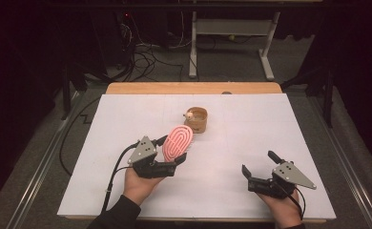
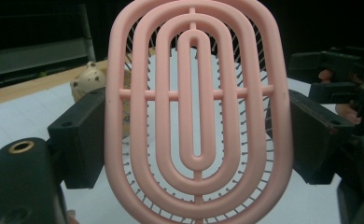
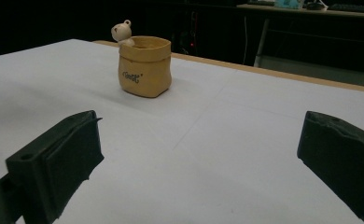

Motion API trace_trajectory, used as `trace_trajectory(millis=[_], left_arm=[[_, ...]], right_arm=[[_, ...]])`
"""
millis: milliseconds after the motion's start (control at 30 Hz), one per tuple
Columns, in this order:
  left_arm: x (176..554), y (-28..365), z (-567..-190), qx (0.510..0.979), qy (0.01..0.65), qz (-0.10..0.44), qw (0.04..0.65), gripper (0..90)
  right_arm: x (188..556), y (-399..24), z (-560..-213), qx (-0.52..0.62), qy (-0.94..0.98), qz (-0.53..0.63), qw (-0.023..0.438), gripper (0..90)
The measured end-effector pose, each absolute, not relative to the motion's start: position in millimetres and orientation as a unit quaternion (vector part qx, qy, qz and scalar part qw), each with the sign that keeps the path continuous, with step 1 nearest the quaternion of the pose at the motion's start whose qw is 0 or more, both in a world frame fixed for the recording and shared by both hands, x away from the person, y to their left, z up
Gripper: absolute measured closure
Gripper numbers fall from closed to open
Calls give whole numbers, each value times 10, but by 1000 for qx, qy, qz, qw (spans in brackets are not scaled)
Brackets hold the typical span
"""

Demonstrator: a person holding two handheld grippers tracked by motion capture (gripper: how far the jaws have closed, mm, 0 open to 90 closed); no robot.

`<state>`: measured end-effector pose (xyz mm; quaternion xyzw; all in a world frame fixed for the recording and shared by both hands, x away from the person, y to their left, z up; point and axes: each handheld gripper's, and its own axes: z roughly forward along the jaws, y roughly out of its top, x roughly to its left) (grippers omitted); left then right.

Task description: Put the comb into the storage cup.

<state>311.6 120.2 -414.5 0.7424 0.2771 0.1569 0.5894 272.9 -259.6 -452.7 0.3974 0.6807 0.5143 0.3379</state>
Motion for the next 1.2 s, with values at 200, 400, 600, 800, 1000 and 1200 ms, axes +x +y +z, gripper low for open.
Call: trace_trajectory(millis=[200,400,600,800,1000,1200], left_arm=[[3195,1081,-4114,741,265,141,601,182],[3243,965,-4094,740,257,139,607,182],[3226,928,-4073,745,245,141,604,182],[3138,910,-4064,749,237,133,604,182],[3102,855,-4108,756,239,136,594,182],[2993,859,-4148,765,232,141,584,182]], right_arm=[[2801,-2493,-4465,391,681,518,340,3],[2929,-2388,-4351,382,683,521,341,4],[3121,-2259,-4289,381,682,521,345,4],[3262,-2098,-4273,375,685,517,351,4],[3265,-2032,-4358,383,696,507,335,5],[3182,-2041,-4415,384,705,506,316,5]])
